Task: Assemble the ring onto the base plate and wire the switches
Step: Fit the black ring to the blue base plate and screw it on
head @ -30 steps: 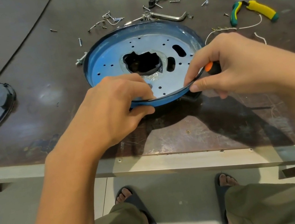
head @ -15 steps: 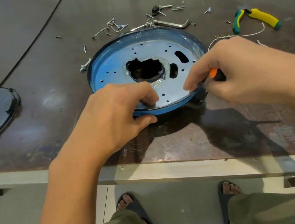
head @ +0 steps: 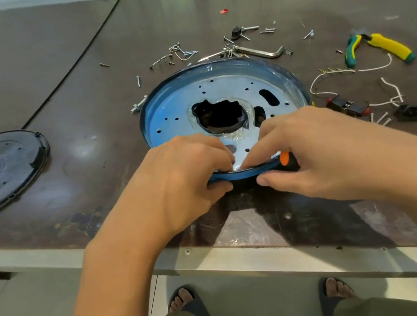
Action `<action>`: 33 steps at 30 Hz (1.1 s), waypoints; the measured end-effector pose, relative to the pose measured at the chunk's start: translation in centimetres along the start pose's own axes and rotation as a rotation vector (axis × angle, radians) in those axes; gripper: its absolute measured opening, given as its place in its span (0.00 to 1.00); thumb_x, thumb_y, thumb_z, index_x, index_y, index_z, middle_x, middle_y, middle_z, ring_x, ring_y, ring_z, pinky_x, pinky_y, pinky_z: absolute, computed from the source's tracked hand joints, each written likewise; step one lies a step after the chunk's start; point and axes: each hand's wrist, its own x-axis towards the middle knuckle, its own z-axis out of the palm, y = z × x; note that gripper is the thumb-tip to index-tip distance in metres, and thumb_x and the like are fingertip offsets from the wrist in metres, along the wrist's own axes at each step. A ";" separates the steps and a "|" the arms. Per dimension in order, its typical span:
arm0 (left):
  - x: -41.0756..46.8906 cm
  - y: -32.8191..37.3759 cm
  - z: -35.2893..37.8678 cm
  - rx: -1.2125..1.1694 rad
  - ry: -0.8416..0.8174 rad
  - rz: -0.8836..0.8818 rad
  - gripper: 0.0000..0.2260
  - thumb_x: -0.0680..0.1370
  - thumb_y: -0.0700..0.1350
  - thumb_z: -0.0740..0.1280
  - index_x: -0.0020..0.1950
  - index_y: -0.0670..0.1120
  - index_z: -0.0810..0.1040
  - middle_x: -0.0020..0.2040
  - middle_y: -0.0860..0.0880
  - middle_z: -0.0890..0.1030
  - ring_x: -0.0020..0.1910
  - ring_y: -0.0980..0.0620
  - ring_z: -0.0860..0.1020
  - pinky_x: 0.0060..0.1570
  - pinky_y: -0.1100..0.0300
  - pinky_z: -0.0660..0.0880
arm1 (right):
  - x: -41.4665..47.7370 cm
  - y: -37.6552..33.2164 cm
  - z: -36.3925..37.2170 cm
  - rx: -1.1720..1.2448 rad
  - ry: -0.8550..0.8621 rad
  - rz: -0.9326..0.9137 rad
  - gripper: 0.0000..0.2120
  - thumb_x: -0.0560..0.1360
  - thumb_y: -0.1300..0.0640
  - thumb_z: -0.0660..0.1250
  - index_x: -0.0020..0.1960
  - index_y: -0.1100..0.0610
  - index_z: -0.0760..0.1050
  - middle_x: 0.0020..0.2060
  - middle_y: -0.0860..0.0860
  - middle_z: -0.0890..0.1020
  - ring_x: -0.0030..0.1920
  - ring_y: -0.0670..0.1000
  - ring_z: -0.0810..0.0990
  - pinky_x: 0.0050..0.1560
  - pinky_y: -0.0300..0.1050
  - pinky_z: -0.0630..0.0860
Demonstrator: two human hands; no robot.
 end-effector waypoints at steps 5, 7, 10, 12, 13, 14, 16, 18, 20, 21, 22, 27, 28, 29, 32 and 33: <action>0.0 -0.1 0.0 0.046 -0.012 0.030 0.05 0.76 0.49 0.71 0.50 0.51 0.84 0.53 0.56 0.82 0.50 0.51 0.80 0.46 0.49 0.79 | 0.2 -0.3 0.4 0.018 -0.007 -0.005 0.11 0.77 0.46 0.66 0.57 0.37 0.81 0.39 0.41 0.78 0.38 0.42 0.75 0.40 0.48 0.75; 0.0 -0.1 0.1 0.067 -0.007 0.039 0.05 0.76 0.49 0.71 0.50 0.52 0.83 0.52 0.56 0.82 0.49 0.51 0.80 0.45 0.49 0.79 | 0.2 -0.2 0.5 0.021 0.003 -0.014 0.10 0.77 0.47 0.67 0.56 0.38 0.82 0.39 0.42 0.78 0.38 0.43 0.75 0.39 0.48 0.75; 0.0 -0.1 0.0 0.059 0.006 0.038 0.04 0.75 0.49 0.71 0.49 0.52 0.84 0.51 0.56 0.82 0.49 0.51 0.80 0.44 0.50 0.79 | 0.2 -0.1 0.7 0.007 0.021 -0.020 0.10 0.77 0.49 0.67 0.56 0.40 0.82 0.40 0.43 0.78 0.39 0.44 0.75 0.40 0.51 0.76; 0.0 -0.2 0.0 0.031 0.006 0.030 0.04 0.75 0.49 0.73 0.48 0.52 0.84 0.51 0.56 0.83 0.50 0.51 0.81 0.45 0.50 0.80 | 0.2 -0.1 0.9 0.005 0.024 -0.021 0.11 0.76 0.50 0.67 0.56 0.40 0.81 0.40 0.43 0.79 0.40 0.44 0.75 0.42 0.51 0.77; 0.0 -0.2 -0.1 0.016 0.005 0.025 0.04 0.74 0.49 0.73 0.48 0.51 0.84 0.51 0.56 0.83 0.50 0.51 0.81 0.46 0.50 0.80 | 0.2 0.0 0.9 0.000 0.022 -0.021 0.11 0.76 0.50 0.67 0.56 0.40 0.81 0.40 0.43 0.79 0.40 0.44 0.75 0.42 0.52 0.77; -0.1 -0.3 -0.1 0.004 0.005 0.020 0.04 0.74 0.49 0.73 0.48 0.51 0.84 0.52 0.56 0.83 0.51 0.51 0.81 0.46 0.50 0.80 | 0.2 0.0 0.9 -0.004 0.020 -0.023 0.11 0.76 0.50 0.67 0.56 0.40 0.81 0.40 0.43 0.78 0.40 0.44 0.76 0.41 0.52 0.77; -0.1 -0.3 0.0 -0.003 -0.003 0.014 0.04 0.74 0.49 0.73 0.48 0.51 0.85 0.53 0.57 0.82 0.52 0.51 0.81 0.47 0.50 0.80 | 0.2 0.0 0.9 -0.013 0.016 -0.028 0.11 0.76 0.51 0.66 0.56 0.39 0.81 0.40 0.44 0.78 0.40 0.44 0.76 0.40 0.51 0.76; -0.1 -0.3 0.0 -0.011 -0.007 0.011 0.05 0.74 0.49 0.73 0.49 0.51 0.85 0.53 0.58 0.82 0.52 0.52 0.80 0.47 0.50 0.80 | 0.2 0.0 1.0 -0.014 0.023 -0.038 0.11 0.76 0.50 0.66 0.56 0.39 0.80 0.40 0.44 0.78 0.40 0.45 0.76 0.39 0.52 0.77; -0.1 -0.3 0.0 -0.015 -0.008 0.006 0.07 0.74 0.49 0.73 0.51 0.52 0.85 0.55 0.59 0.82 0.53 0.53 0.80 0.48 0.50 0.80 | 0.2 0.0 1.0 -0.006 0.037 -0.048 0.10 0.76 0.50 0.66 0.55 0.38 0.80 0.39 0.44 0.78 0.39 0.45 0.75 0.39 0.53 0.77; -0.1 -0.3 0.0 -0.014 -0.008 0.004 0.08 0.74 0.49 0.74 0.53 0.53 0.85 0.56 0.60 0.81 0.53 0.54 0.80 0.49 0.51 0.80 | 0.2 0.1 1.0 -0.003 0.036 -0.050 0.10 0.76 0.50 0.66 0.55 0.38 0.80 0.39 0.44 0.78 0.39 0.45 0.75 0.39 0.53 0.77; -0.1 -0.2 0.0 -0.015 -0.008 0.002 0.09 0.74 0.49 0.74 0.54 0.53 0.85 0.57 0.60 0.81 0.54 0.55 0.80 0.50 0.51 0.80 | 0.3 0.2 0.9 0.002 0.027 -0.048 0.11 0.76 0.50 0.66 0.55 0.38 0.81 0.39 0.44 0.77 0.39 0.44 0.75 0.39 0.53 0.77; -0.1 -0.2 -0.3 -0.034 -0.024 -0.018 0.11 0.74 0.49 0.74 0.56 0.55 0.85 0.60 0.62 0.80 0.56 0.60 0.78 0.53 0.55 0.80 | 0.0 0.3 0.8 0.057 -0.025 -0.033 0.14 0.77 0.49 0.67 0.59 0.35 0.78 0.43 0.41 0.75 0.43 0.42 0.74 0.44 0.49 0.75; -0.1 -0.2 -0.3 -0.045 -0.031 -0.021 0.11 0.74 0.49 0.74 0.56 0.55 0.85 0.60 0.62 0.80 0.57 0.61 0.78 0.54 0.55 0.80 | 0.0 0.2 0.9 0.061 -0.023 -0.028 0.14 0.77 0.50 0.67 0.60 0.35 0.77 0.44 0.41 0.75 0.43 0.42 0.74 0.44 0.48 0.75; 0.0 -0.2 -0.3 -0.053 -0.038 -0.023 0.10 0.74 0.49 0.74 0.55 0.55 0.86 0.60 0.62 0.81 0.57 0.60 0.79 0.54 0.55 0.79 | 0.0 0.1 1.0 0.055 -0.016 -0.023 0.14 0.77 0.50 0.66 0.60 0.35 0.77 0.45 0.40 0.75 0.43 0.42 0.73 0.45 0.48 0.76; 0.1 -0.3 -0.3 -0.067 -0.051 -0.029 0.09 0.74 0.49 0.74 0.54 0.52 0.86 0.60 0.60 0.81 0.58 0.59 0.79 0.56 0.55 0.78 | 0.1 0.0 1.2 0.035 0.016 -0.020 0.13 0.78 0.49 0.65 0.59 0.36 0.78 0.45 0.40 0.76 0.44 0.43 0.73 0.44 0.49 0.76; 0.1 -0.3 -0.3 -0.069 -0.052 -0.028 0.09 0.74 0.49 0.74 0.54 0.52 0.86 0.60 0.60 0.81 0.58 0.59 0.79 0.57 0.55 0.78 | 0.1 0.0 1.2 0.032 0.023 -0.026 0.12 0.77 0.49 0.65 0.58 0.37 0.79 0.45 0.41 0.76 0.44 0.44 0.74 0.43 0.50 0.76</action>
